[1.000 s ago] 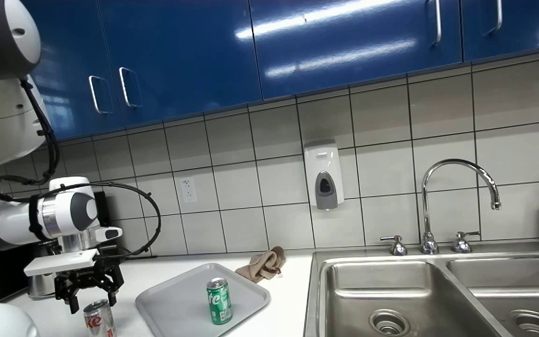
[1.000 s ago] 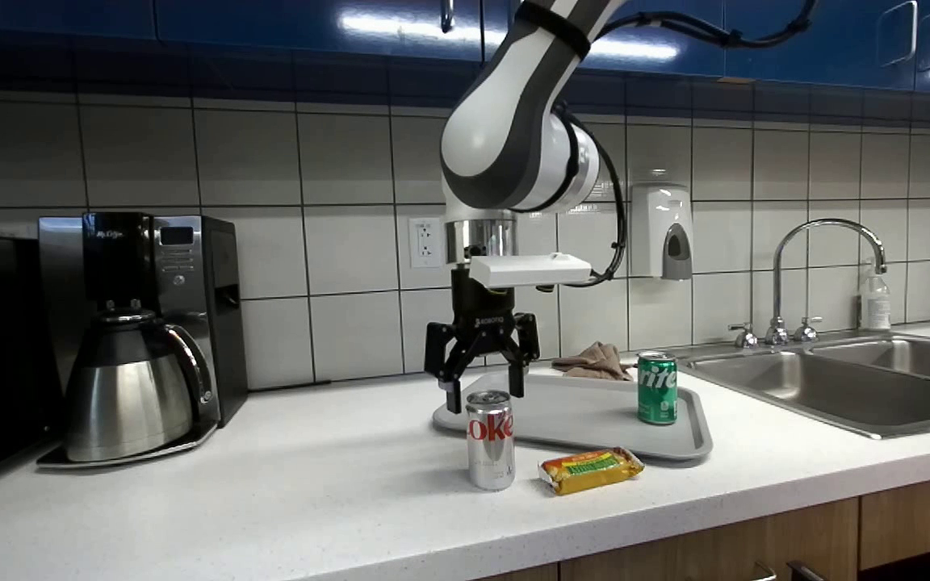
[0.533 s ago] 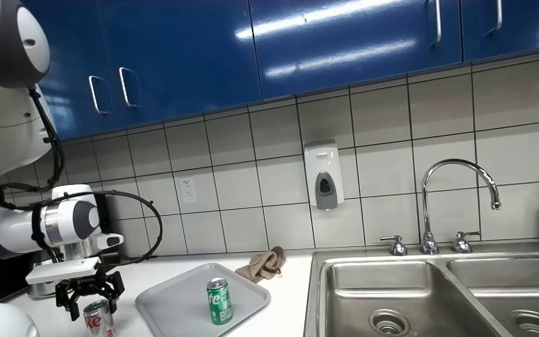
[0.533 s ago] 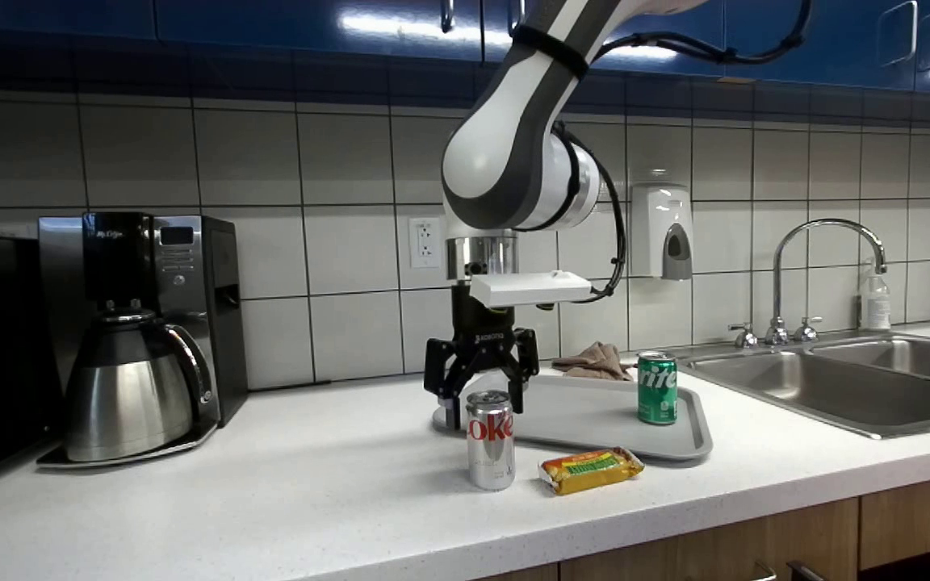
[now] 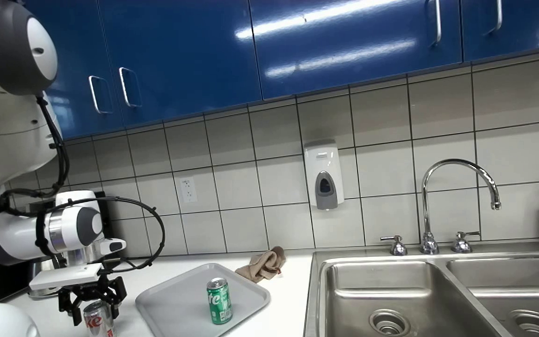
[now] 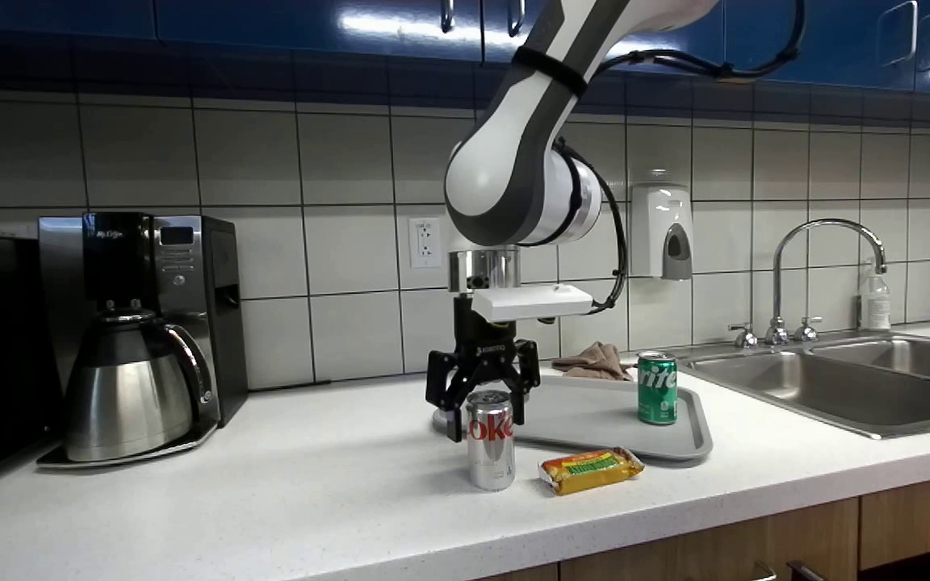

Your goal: Take the sprite and coke from countertop and put them on the grey tray

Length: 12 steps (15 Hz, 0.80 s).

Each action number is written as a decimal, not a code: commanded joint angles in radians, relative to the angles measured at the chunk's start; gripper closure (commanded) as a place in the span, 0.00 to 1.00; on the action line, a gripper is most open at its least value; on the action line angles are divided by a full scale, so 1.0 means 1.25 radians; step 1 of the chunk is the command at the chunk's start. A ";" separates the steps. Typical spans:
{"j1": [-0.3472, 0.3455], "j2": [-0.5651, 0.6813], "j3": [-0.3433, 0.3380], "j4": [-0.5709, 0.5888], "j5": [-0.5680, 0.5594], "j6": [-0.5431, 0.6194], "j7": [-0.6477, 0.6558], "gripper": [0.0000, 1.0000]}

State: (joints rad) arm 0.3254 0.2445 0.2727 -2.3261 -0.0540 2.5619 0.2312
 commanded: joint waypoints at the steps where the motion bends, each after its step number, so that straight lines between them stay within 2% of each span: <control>1: 0.008 0.002 -0.011 -0.004 -0.016 0.017 -0.005 0.12; 2: 0.007 0.003 -0.011 -0.004 -0.014 0.019 -0.007 0.28; 6: 0.007 0.005 -0.014 -0.005 -0.013 0.025 -0.009 0.60; 12: 0.007 -0.013 -0.015 0.001 -0.017 0.009 -0.008 0.61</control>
State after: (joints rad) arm 0.3255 0.2516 0.2671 -2.3259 -0.0545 2.5766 0.2281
